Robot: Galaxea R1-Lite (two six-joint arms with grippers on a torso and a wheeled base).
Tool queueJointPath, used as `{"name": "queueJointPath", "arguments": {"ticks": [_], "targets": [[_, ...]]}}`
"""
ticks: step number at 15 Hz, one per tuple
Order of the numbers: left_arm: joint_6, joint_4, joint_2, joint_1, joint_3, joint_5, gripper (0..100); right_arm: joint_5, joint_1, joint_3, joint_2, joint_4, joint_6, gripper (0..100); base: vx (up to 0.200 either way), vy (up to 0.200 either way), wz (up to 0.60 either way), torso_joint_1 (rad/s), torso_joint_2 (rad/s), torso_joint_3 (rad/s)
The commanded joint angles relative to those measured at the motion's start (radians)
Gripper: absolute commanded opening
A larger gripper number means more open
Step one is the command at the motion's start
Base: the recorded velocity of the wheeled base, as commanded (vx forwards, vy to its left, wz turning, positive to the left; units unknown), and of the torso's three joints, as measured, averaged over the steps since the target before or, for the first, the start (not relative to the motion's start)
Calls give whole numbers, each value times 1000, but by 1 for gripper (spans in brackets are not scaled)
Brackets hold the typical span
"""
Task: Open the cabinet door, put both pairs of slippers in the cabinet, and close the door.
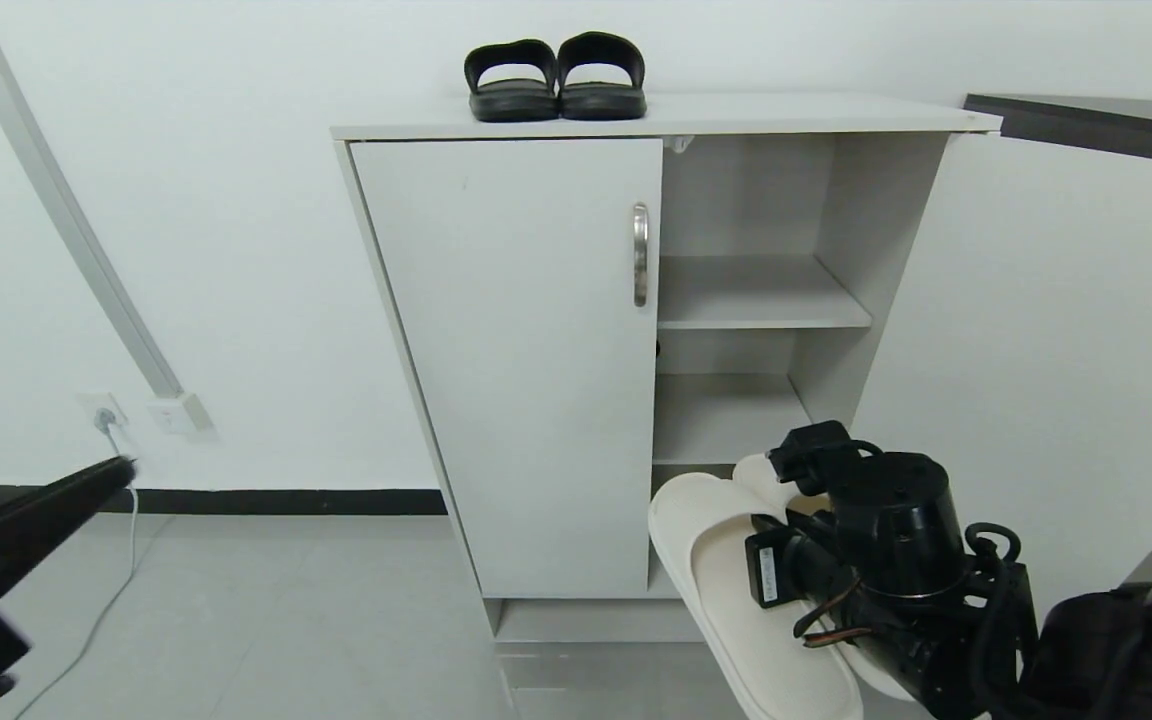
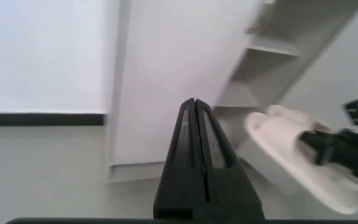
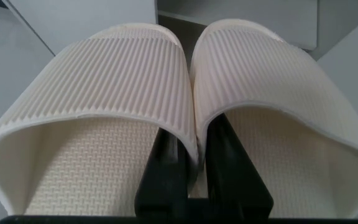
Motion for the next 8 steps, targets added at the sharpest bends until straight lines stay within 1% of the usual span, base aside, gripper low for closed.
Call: {"name": "queueJointPath", "arguments": {"ticks": [1,3,5,6,8], "targets": [[40,208,-433,219,175,124,0,0,0,-8,18,-1,-1,0,0,0,0,0,0,0],[40,268,-591,267,259,132,0,-1,2,-21,28,-3,-1,0,0,0,0,0,0,0],[40,337,-696,305,299,132,0,-1,8,-21,28,-1,-1,0,0,0,0,0,0,0],[39,357,-736,306,329,144,0,-20,14,-20,28,-3,-1,0,0,0,0,0,0,0],[32,351,-744,305,376,169,0,-35,28,-18,28,-3,-1,0,0,0,0,0,0,0]]}}
